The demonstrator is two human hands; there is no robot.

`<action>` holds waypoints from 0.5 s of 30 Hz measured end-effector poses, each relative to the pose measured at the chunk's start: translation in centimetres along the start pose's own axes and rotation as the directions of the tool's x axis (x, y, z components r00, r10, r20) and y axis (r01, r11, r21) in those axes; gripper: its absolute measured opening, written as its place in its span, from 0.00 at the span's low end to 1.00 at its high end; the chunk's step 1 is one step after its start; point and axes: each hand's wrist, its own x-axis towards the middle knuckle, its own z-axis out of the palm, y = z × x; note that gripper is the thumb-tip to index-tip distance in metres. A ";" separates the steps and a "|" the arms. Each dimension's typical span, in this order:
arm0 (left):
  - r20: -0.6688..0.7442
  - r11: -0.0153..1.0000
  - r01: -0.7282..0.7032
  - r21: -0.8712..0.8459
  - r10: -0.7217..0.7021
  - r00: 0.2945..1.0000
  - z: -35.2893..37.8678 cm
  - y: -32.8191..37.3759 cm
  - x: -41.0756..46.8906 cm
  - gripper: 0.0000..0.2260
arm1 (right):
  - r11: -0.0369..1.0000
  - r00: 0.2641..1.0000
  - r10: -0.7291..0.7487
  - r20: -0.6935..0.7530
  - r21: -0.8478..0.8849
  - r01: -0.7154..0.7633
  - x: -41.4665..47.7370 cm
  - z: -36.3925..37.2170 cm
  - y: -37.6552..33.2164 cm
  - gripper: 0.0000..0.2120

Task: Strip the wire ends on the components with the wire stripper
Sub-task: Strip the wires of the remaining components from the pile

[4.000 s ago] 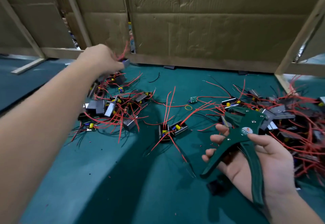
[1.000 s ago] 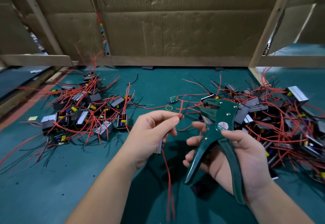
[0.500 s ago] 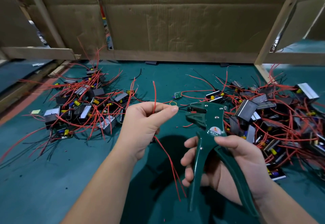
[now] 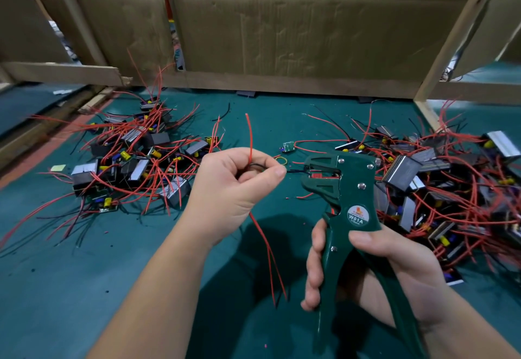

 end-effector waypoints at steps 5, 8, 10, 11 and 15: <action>0.045 1.000 -0.016 0.019 0.015 0.999 0.1 0.0 -0.2 0.04 | 1.000 0.999 -0.001 -0.047 -0.008 0.001 0.0 0.2 0.3 0.18; 0.049 0.999 -0.021 0.032 0.020 0.999 0.0 0.0 -0.2 0.04 | 1.000 0.997 -0.001 -0.083 -0.030 -0.001 0.0 0.3 0.3 0.20; 0.052 0.999 -0.024 0.036 0.022 0.998 0.0 0.1 -0.2 0.04 | 0.999 0.995 -0.002 -0.104 -0.051 -0.003 -0.1 0.4 0.5 0.21; 0.053 0.999 -0.026 0.036 0.024 0.998 0.0 0.1 -0.2 0.04 | 0.998 0.993 -0.003 -0.116 -0.059 -0.003 -0.1 0.4 0.5 0.22; 0.052 0.999 -0.029 0.044 0.026 0.998 0.0 0.0 -0.1 0.04 | 0.997 0.991 0.015 -0.134 -0.072 -0.025 -0.1 0.4 0.6 0.25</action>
